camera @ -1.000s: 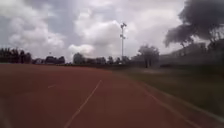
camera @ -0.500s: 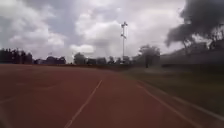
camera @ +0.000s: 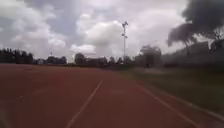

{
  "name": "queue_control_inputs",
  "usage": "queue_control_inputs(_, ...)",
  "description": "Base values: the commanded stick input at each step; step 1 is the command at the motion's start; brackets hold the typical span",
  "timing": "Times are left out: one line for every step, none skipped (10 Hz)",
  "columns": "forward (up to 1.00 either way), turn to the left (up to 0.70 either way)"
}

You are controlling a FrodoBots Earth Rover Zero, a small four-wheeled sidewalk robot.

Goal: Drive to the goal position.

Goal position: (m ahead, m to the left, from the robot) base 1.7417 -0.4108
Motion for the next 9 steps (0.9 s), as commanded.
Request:
queue_control_inputs(0.7, 0.0)
queue_control_inputs(0.7, 0.0)
queue_control_inputs(0.7, 0.0)
queue_control_inputs(0.7, 0.0)
queue_control_inputs(0.7, 0.0)
queue_control_inputs(0.7, 0.0)
queue_control_inputs(0.7, 0.0)
queue_control_inputs(0.7, 0.0)
queue_control_inputs(0.7, 0.0)
